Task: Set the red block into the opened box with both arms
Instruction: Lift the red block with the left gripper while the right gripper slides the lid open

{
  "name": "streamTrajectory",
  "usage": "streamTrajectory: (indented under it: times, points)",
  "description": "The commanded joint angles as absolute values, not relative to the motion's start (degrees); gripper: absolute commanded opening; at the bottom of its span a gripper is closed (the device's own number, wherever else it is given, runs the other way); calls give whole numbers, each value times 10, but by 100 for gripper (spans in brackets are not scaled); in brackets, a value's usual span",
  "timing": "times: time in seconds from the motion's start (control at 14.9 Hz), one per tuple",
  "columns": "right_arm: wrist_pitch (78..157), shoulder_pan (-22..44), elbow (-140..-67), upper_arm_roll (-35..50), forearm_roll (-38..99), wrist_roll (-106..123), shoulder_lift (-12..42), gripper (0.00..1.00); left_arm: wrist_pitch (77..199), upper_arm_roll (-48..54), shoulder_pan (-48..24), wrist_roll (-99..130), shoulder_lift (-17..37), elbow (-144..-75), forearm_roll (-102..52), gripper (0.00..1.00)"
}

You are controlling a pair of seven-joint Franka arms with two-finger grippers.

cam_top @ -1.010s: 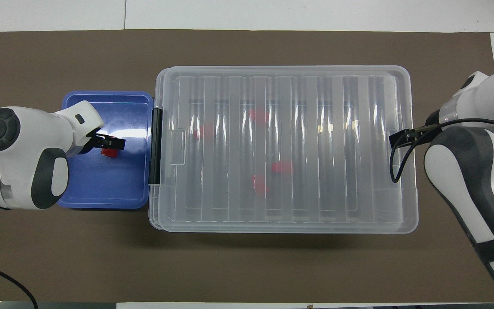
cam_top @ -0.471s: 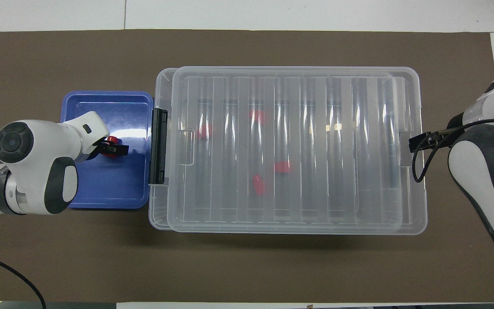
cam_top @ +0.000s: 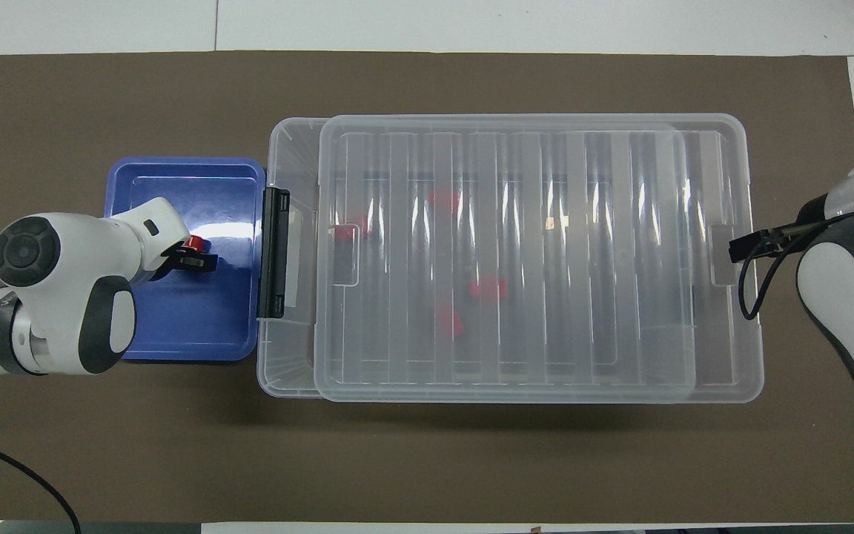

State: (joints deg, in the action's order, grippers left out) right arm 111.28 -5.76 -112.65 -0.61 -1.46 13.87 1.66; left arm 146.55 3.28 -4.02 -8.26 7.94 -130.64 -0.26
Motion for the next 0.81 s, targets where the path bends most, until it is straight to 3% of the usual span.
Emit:
streamTrajectory:
  times: [0.0, 0.2, 0.34, 0.74]
  points:
    - [1131, -77, -1146, -3, -29, 165, 3, 100, 1480, 31, -39, -88, 68, -1330, -1, 0]
    - [1137, -95, -1146, -3, -35, 187, 3, 100, 1476, 31, -40, -84, 64, -1320, -1, 0]
    - [1138, -103, -1146, -3, -42, 189, 4, 100, 1459, 31, -40, -81, 34, -1319, -1, 0]
    - [1153, -140, -1145, -3, -50, 253, 6, 100, 1262, 37, -61, -27, -51, -1239, -1, 0]
